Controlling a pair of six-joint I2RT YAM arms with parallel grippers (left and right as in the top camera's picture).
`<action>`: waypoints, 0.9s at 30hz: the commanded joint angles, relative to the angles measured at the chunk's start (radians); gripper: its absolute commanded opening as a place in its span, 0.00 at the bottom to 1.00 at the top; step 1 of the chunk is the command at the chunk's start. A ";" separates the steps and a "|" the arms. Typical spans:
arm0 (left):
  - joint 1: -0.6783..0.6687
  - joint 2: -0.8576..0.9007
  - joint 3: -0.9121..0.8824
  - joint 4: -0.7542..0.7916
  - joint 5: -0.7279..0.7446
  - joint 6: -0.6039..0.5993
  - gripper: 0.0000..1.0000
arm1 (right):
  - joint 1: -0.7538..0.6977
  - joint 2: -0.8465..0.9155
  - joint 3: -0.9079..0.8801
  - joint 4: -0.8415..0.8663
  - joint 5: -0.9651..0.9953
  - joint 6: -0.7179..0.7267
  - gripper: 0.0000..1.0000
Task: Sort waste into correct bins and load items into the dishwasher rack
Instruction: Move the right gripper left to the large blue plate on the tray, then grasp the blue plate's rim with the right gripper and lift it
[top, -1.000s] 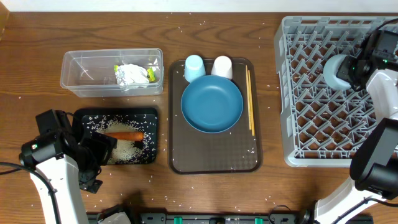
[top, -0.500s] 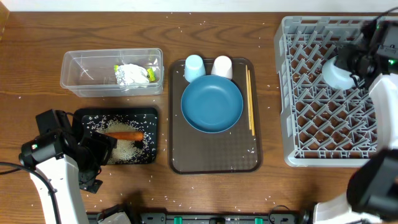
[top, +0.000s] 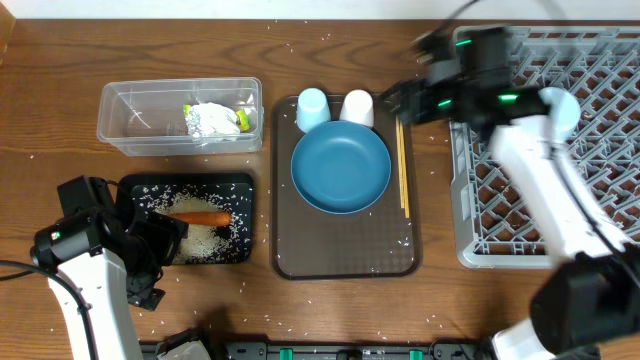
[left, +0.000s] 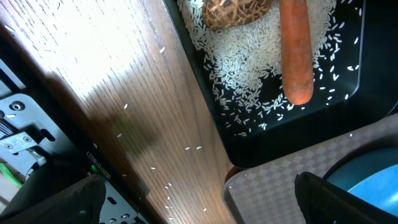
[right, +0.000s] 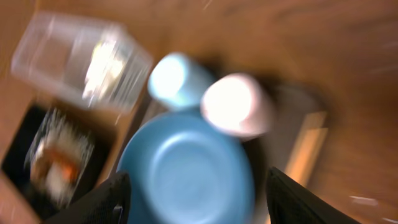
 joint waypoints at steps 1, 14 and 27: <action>0.005 0.002 0.000 -0.003 -0.010 -0.012 0.98 | 0.138 0.060 0.001 -0.013 -0.023 -0.071 0.65; 0.005 0.002 0.000 -0.003 -0.010 -0.012 0.98 | 0.478 0.249 0.001 -0.032 0.243 -0.049 0.61; 0.005 0.002 0.000 -0.003 -0.010 -0.012 0.98 | 0.556 0.309 -0.003 -0.032 0.437 0.044 0.54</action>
